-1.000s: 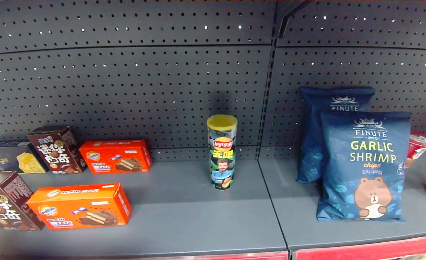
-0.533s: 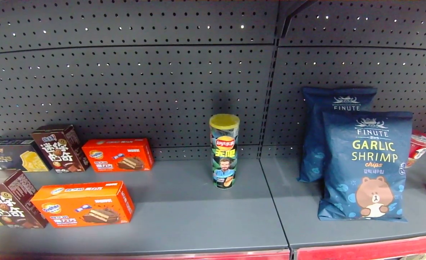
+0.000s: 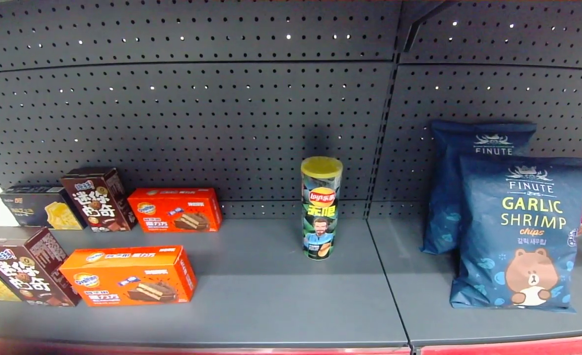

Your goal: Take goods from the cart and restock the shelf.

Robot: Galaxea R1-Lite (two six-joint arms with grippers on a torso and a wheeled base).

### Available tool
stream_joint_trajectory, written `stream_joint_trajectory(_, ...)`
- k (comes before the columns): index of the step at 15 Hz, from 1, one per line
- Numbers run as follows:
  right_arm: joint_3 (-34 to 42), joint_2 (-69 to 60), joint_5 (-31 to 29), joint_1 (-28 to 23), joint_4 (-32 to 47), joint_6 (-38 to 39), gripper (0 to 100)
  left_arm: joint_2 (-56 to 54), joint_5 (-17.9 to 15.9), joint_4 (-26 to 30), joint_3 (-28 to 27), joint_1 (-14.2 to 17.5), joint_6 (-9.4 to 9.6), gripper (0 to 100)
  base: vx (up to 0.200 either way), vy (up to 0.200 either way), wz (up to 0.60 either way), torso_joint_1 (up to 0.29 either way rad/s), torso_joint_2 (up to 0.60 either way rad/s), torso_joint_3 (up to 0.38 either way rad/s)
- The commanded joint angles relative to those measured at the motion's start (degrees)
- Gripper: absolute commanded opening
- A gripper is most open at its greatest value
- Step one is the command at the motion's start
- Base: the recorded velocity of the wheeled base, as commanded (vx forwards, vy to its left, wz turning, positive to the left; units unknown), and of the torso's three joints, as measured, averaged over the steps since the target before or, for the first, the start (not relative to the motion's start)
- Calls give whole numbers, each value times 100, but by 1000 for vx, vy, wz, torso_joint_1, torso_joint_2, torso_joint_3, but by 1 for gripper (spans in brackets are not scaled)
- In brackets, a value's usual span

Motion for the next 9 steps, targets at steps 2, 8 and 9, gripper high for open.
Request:
stream_joint_trajectory(2,0,0,4,-1,-2,-1,100,12,1,2,5,-6,7,0,0,0,0,0,0,0)
stream_joint_trajectory(8,-1846,1644,338,306,7,289,100,12,414,775,-804,-6,50,0,0,0,0,0,0,0)
stream_joint_trajectory(9,-2065,1995,646,587,-143,174,100,12,379,907,-812,-6,86,0,0,0,0,0,0,0)
